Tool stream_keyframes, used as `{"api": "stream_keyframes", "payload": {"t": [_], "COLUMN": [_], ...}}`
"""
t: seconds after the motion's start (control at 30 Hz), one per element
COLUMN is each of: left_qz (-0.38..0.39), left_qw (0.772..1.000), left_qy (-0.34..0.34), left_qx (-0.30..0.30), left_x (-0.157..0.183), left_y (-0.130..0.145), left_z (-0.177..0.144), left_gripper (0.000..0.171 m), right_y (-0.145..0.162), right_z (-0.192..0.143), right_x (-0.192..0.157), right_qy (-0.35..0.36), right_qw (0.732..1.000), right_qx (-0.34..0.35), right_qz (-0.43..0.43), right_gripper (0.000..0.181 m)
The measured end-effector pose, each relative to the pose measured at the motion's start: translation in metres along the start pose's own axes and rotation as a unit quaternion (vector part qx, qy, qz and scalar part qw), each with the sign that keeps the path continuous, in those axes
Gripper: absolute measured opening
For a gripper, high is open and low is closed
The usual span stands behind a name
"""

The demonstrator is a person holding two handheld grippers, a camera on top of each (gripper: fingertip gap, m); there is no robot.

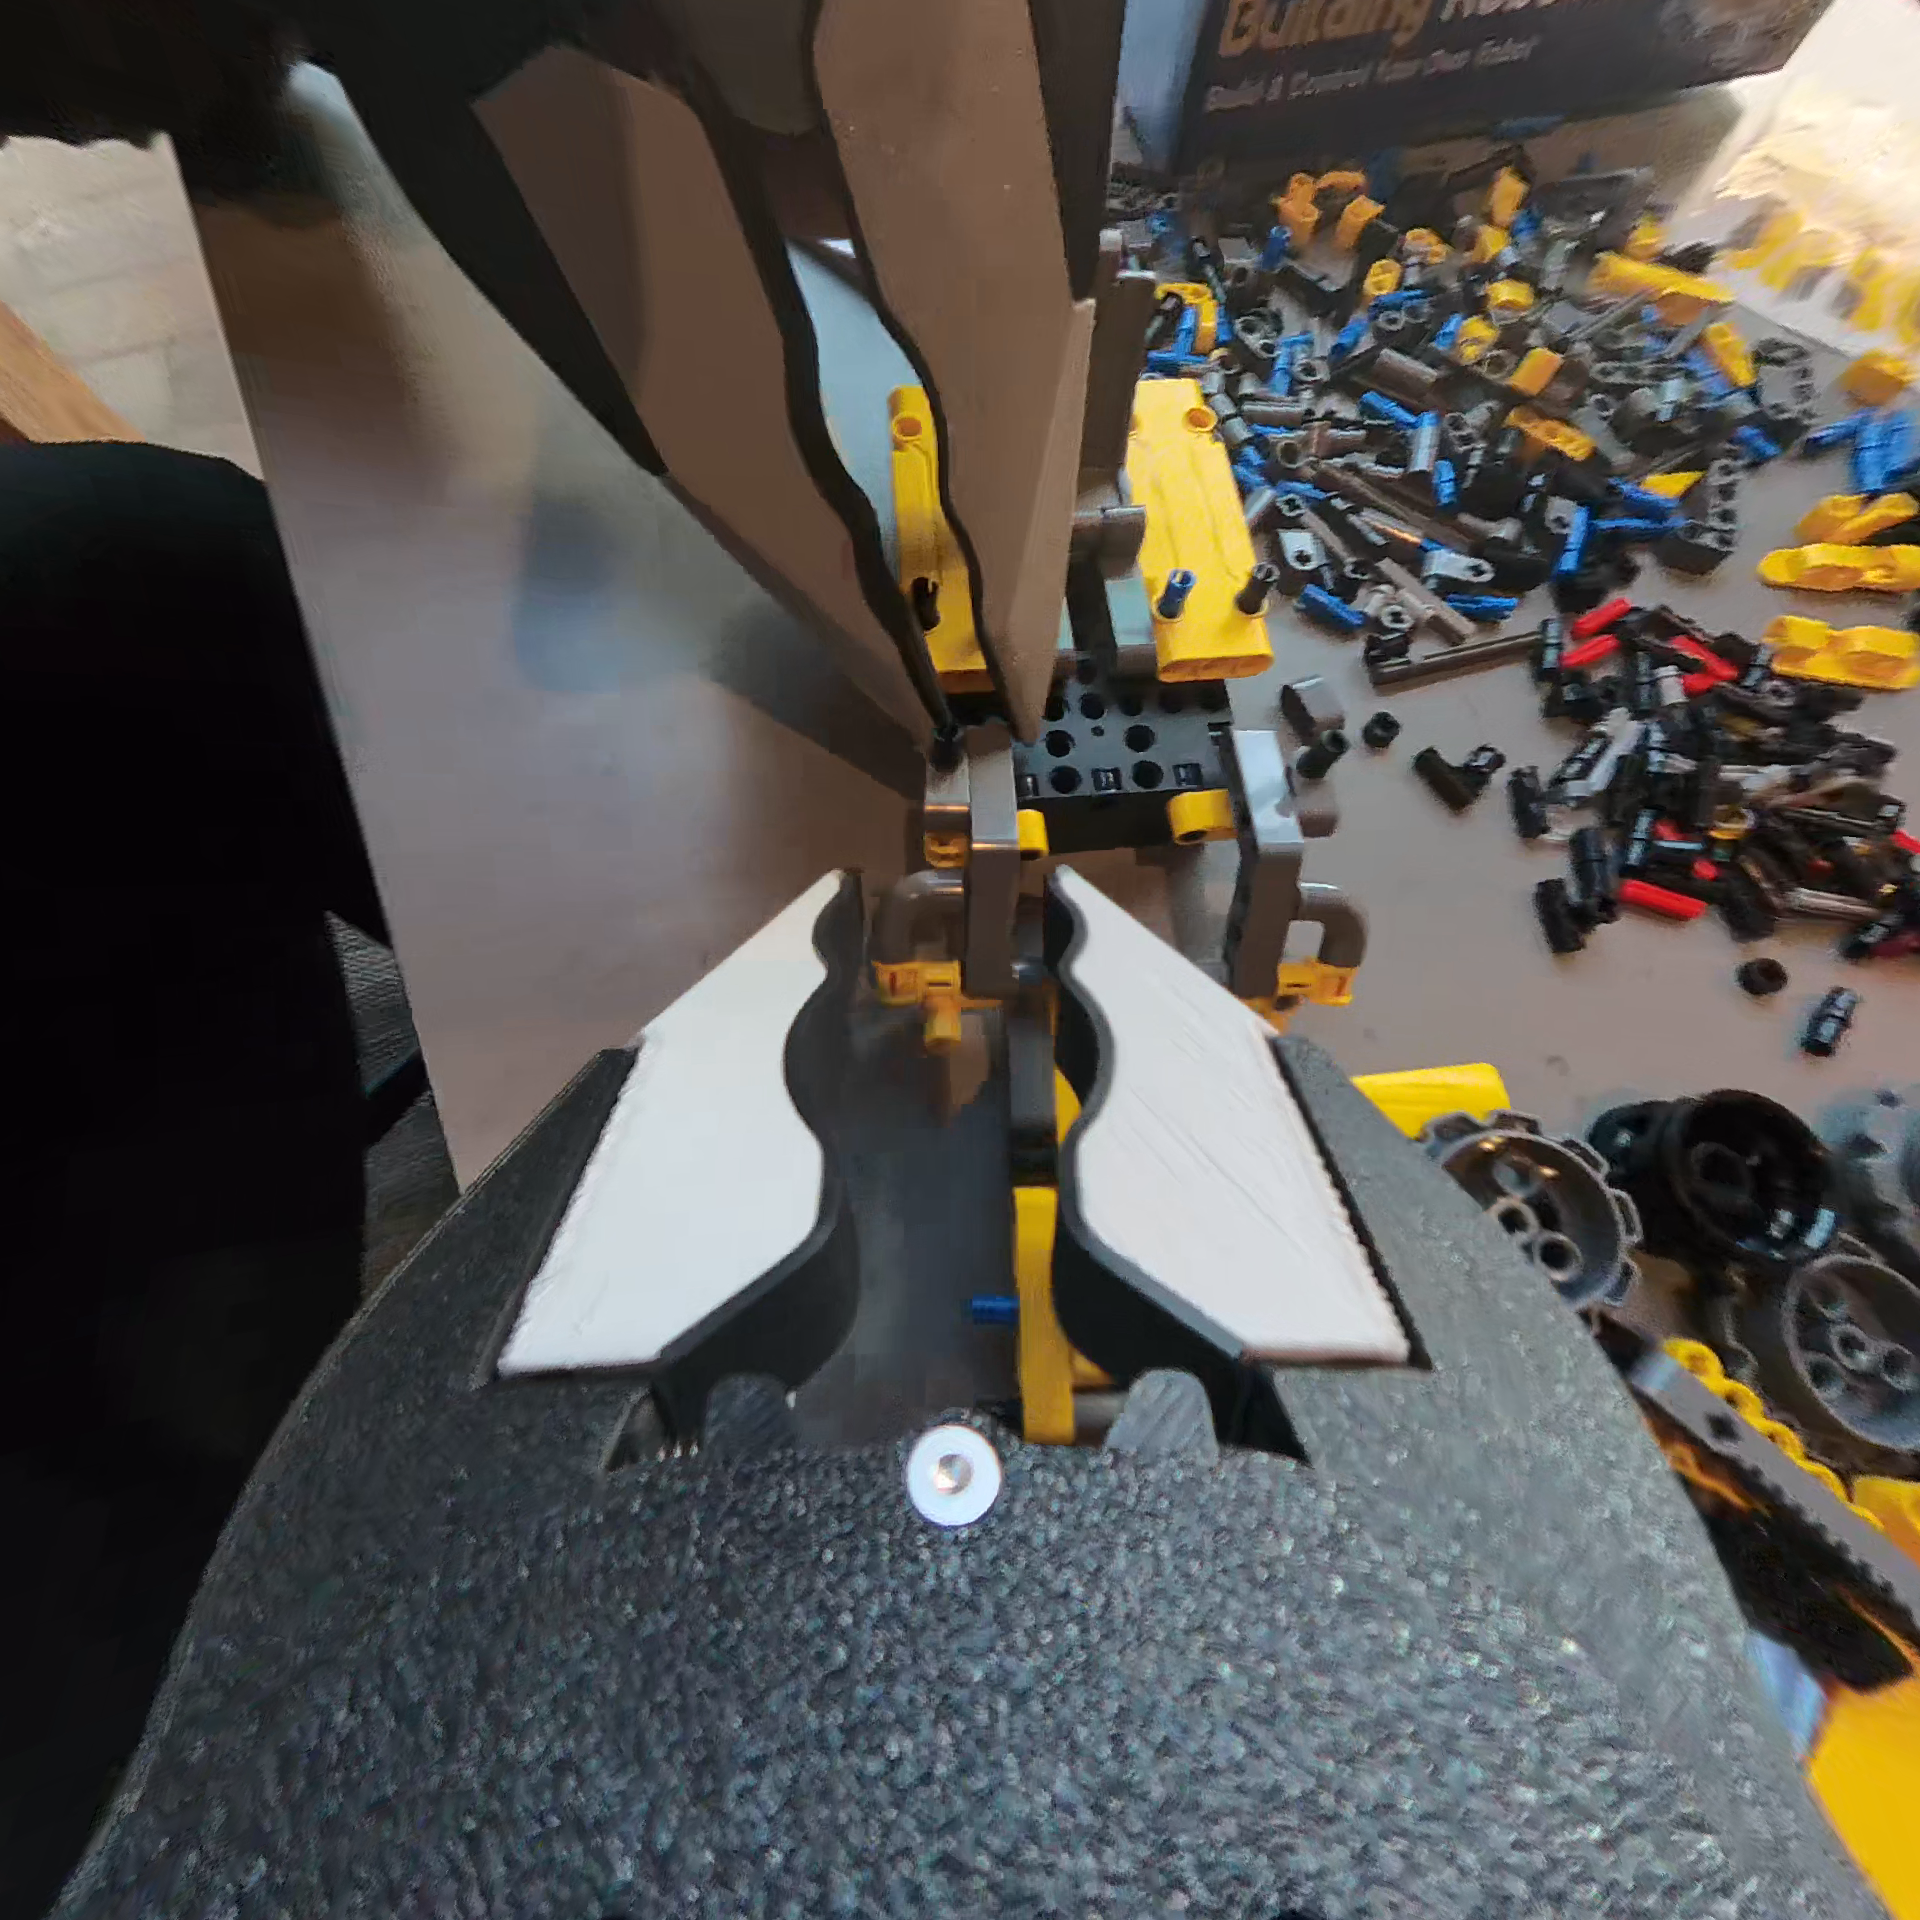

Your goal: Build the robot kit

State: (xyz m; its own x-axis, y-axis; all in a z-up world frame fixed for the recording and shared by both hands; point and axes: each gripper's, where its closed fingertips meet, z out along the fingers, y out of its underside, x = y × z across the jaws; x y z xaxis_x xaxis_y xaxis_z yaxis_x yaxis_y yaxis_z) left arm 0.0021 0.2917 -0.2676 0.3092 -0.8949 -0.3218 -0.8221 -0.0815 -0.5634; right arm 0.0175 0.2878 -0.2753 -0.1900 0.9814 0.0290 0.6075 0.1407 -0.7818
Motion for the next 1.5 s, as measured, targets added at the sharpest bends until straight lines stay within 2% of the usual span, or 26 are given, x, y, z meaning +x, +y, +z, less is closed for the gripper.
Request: {"api": "stream_keyframes", "payload": {"t": [0.27, 0.53, 0.7, 0.87, 1.17, 1.5], "left_qz": [-0.014, -0.03, -0.027, -0.033, -0.054, -0.034], "left_qw": [0.999, 0.998, 0.997, 0.997, 0.994, 0.996], "left_qy": [0.005, 0.003, -0.002, -0.004, -0.007, -0.028], "left_qx": [0.034, 0.064, 0.072, 0.075, 0.093, 0.076], "left_x": [-0.001, -0.002, -0.003, -0.006, -0.008, -0.008], "left_y": [-0.007, -0.008, -0.009, -0.008, -0.015, -0.011], "left_z": [-0.001, 0.003, 0.003, 0.001, -0.001, 0.002], "left_gripper": [0.004, 0.004, 0.004, 0.004, 0.004, 0.003], "right_y": [-0.005, -0.005, -0.004, -0.006, -0.006, -0.007], "right_z": [0.0, 0.001, 0.002, 0.003, 0.004, 0.005], "right_x": [0.003, 0.009, 0.011, 0.012, 0.013, 0.014], "right_qy": [-0.012, 0.012, 0.018, -0.004, 0.001, 0.001], "right_qw": [1.0, 0.999, 0.997, 0.997, 0.996, 0.997], "right_qx": [-0.023, -0.045, -0.051, -0.042, -0.043, -0.035], "right_qz": [-0.014, -0.027, -0.06, -0.063, -0.072, -0.07], "right_gripper": [0.026, 0.017, 0.017, 0.017, 0.016, 0.016]}}
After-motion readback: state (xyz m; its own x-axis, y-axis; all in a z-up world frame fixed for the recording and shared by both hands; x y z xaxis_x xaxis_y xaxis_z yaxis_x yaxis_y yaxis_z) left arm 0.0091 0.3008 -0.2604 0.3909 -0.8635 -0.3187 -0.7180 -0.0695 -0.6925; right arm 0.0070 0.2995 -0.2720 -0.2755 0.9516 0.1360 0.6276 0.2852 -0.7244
